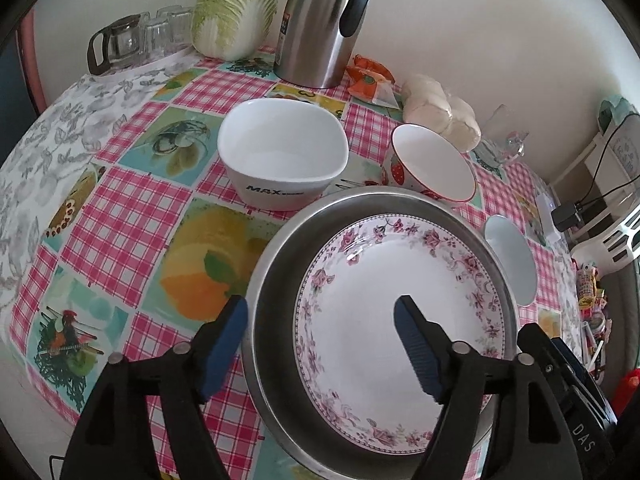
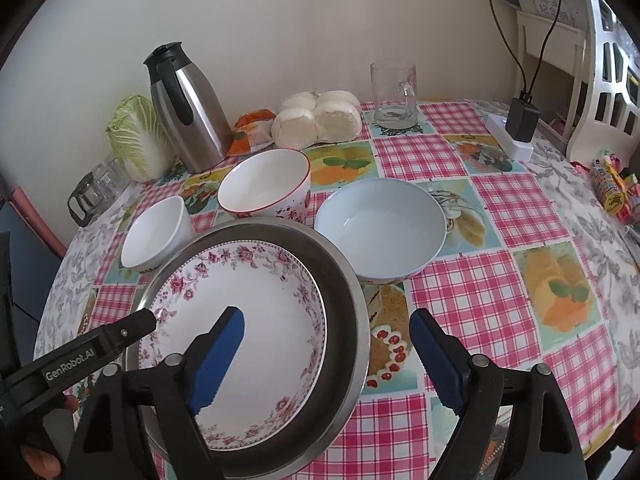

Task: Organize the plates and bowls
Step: 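Move both grippers to the rim of the red-rimmed white bowl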

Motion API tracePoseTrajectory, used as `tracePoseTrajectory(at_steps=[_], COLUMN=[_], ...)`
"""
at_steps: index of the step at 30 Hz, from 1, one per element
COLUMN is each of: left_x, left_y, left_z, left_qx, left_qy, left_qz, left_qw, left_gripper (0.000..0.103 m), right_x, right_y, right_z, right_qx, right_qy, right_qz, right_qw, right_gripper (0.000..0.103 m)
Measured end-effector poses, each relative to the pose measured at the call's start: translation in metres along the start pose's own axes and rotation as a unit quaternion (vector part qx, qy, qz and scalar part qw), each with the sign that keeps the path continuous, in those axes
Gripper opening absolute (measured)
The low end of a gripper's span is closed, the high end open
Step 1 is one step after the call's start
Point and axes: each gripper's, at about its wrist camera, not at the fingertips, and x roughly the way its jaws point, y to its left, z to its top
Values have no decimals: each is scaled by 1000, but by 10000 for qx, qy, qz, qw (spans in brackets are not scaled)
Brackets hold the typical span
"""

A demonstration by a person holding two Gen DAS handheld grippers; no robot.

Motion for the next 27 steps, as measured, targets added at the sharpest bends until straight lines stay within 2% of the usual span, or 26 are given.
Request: tracePoseTrajectory(at_steps=[2,4,5,16,19,23,27], left_x=[-1,-3,-3,0,-2,-8,-7], left_y=[-2,-4,-4,-3,0,5,16], left_z=[-1,-2,-2,-2,4,15,32], left_qx=[38,79,95,250,186,124,-33], left_qy=[-82,-177,-205,-338,-405,-734,-747], left_qz=[49,128,146,453,482,547,500], left_qw=[9999,9997,9996,9981,9978,9957,9959], left_gripper=[91,98,98,100,100,100,100], right_x=[0,1,1,5,9,15,15], right_y=[-2,-4,-4,-12,-15,-17,-19], right_z=[-1,-1,-2,-7,-8,-3,5], right_qx=[16,20,18,93,139,165,228], right_qy=[6,24,18,27,64,57,-120], right_qz=[1,29,44,91,121,113,161], right_qw=[10000,10000,10000,9999,9998,9998,9995], right_gripper=[88,99,103,103,103,103,103])
